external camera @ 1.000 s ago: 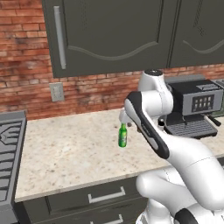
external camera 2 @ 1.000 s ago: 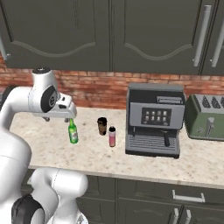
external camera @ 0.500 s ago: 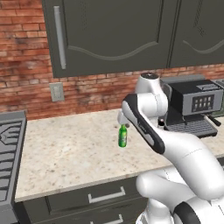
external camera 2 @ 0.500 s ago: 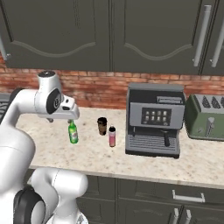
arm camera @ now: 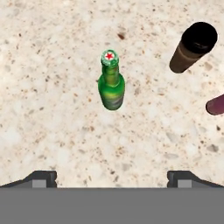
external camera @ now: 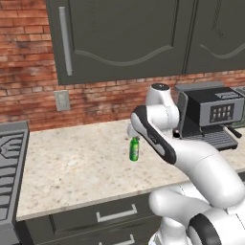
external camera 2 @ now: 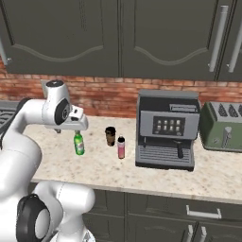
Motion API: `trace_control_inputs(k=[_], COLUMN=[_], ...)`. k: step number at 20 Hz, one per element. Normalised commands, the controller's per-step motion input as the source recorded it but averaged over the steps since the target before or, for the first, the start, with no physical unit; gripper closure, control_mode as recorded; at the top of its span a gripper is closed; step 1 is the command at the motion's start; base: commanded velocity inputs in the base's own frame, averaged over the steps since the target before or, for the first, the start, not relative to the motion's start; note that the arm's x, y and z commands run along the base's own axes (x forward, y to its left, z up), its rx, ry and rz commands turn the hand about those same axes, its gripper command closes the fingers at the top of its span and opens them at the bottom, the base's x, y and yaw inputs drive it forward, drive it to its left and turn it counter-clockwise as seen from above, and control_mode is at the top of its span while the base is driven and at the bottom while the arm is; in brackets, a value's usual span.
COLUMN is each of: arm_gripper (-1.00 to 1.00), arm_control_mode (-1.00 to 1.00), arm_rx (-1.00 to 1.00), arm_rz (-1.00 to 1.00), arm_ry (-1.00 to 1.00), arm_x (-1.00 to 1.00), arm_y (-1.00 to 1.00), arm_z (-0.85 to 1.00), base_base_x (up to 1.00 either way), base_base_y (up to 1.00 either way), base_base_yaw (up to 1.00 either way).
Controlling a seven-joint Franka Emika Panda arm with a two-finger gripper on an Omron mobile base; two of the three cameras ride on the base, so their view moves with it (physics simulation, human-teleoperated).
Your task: Move the drinks to the dining counter.
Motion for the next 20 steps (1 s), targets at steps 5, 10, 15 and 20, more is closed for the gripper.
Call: trace_control_inputs(k=[5,10,15,20], arm_gripper=[-1.00,-1.00,-1.00,-1.00], arm_control_mode=[-1.00,-1.00,-1.00,-1.00], arm_rx=[0.00,0.00,0.00,0.00], arm_rz=[0.00,0.00,0.00,0.00], arm_ry=[0.00,0.00,0.02,0.01], arm_x=[0.21,0.15,0.15,0.14], arm_y=[0.00,0.06,0.07,0.03], arm_z=[-0.05,-0.03,-0.12,-0.15], base_base_x=[0.00,0.00,0.00,0.00], base_base_y=[0.00,0.00,0.00,0.00], base_base_yaw=[0.00,0.00,0.00,0.00])
